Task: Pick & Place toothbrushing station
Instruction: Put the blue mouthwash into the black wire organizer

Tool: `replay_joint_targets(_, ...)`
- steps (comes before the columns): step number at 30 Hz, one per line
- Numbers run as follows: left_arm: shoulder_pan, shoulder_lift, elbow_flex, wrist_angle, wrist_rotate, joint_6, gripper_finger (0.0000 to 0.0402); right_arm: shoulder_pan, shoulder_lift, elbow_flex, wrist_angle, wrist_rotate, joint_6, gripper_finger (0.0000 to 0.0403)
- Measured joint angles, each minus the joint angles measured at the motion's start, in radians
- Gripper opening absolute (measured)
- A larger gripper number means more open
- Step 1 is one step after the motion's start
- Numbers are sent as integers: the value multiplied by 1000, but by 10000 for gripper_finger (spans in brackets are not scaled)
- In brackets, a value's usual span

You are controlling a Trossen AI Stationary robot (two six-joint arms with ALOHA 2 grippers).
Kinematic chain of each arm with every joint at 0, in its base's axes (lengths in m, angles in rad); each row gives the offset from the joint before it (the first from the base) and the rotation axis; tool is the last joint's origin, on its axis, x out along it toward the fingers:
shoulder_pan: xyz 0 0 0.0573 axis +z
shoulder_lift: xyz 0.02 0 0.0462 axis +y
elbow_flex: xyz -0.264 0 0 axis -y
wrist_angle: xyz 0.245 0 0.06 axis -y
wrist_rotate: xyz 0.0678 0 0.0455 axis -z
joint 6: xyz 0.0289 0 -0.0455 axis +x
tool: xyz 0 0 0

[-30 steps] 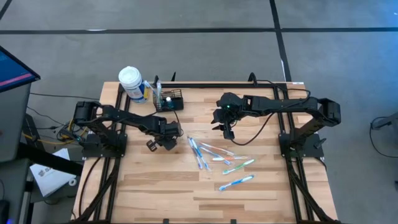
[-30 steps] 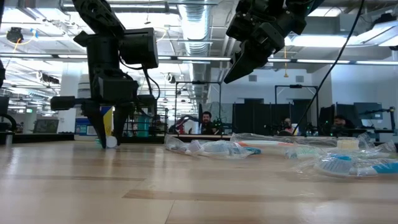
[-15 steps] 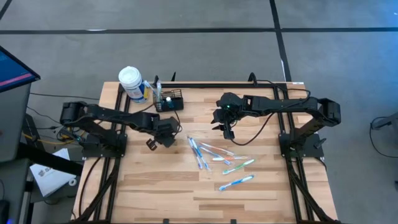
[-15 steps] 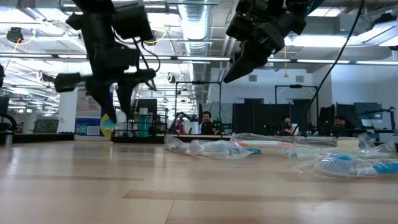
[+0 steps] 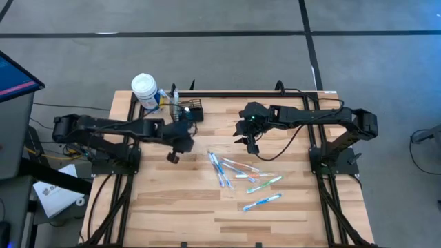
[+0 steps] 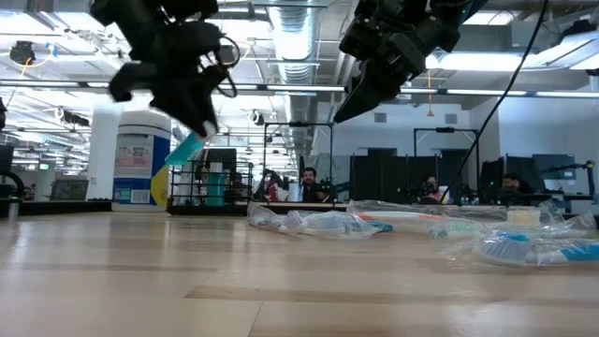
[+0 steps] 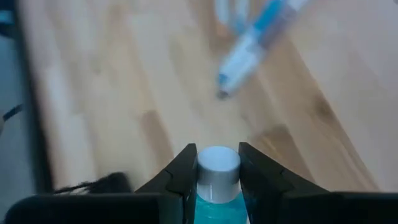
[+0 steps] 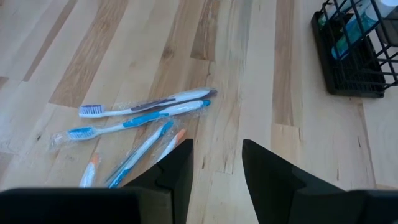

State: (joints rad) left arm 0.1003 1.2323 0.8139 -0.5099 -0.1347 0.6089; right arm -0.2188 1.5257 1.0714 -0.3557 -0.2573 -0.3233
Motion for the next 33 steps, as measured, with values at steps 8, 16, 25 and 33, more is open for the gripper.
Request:
replay_joint_targets(8,107,-131,-73,241,-4,-72,83,0,0,0,-2,0,1,127)
replay_joint_targets(16,192,-207,-205,547,2,-141,84,0,0,0,-2,0,-2,127)
replay_joint_targets(25,254,-214,-334,841,2,-234,85,-6,0,0,1,-3,-14,127)
replay_joint_targets(33,294,-214,-442,1104,-27,-285,85,-6,0,0,2,-4,-18,127)
